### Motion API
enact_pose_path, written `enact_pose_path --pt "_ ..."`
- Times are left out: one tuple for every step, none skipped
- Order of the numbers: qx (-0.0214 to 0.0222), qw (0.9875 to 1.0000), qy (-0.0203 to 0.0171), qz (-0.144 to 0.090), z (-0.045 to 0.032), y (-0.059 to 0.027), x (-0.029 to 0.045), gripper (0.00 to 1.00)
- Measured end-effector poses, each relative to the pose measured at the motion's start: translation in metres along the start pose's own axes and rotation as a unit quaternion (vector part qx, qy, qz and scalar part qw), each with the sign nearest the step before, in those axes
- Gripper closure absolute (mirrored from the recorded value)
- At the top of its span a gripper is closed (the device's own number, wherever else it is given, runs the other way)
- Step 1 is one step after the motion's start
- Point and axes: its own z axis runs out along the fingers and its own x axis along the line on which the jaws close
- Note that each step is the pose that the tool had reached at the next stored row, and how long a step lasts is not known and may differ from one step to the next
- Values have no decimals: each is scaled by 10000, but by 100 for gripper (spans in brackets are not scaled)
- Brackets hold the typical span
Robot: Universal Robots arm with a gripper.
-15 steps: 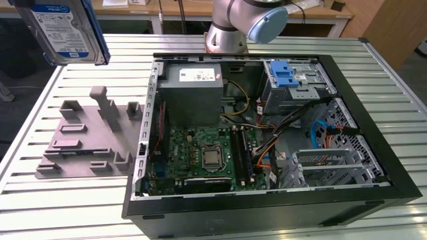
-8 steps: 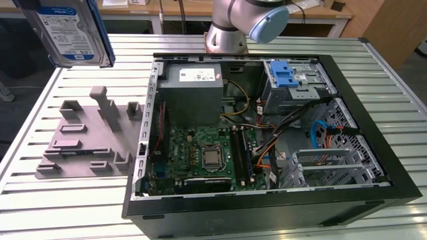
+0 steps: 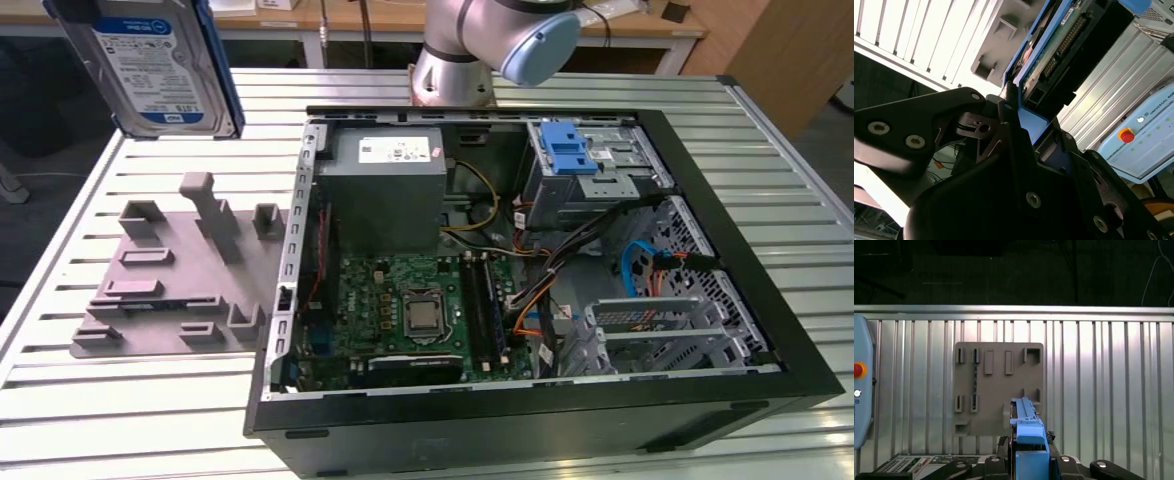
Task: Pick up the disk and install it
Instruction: 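Pick up the disk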
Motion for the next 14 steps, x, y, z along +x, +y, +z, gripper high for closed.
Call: enact_pose_path --pt "-3 10000 0 0 -1 -24 5 64" --pt "-6 10000 0 0 -2 -45 9 64" --pt "-9 10000 0 0 -3 -68 13 64" --pt "-12 10000 0 0 -4 -91 16 64" --pt "-15 10000 0 0 -5 -114 20 64" --pt "-18 10000 0 1 -6 -135 25 64" --pt "-20 10000 0 1 -7 -156 29 64" --pt "-22 10000 0 1 -7 -179 33 64" --pt "-25 10000 0 1 -8 -199 37 64" --pt "-26 10000 0 0 -9 -217 40 64" --pt "-28 10000 0 1 -10 -234 42 64" --pt "-28 10000 1 0 -10 -247 45 64" --pt "-28 10000 0 0 -10 -253 47 64" --pt "-28 10000 0 1 -10 -257 49 64"
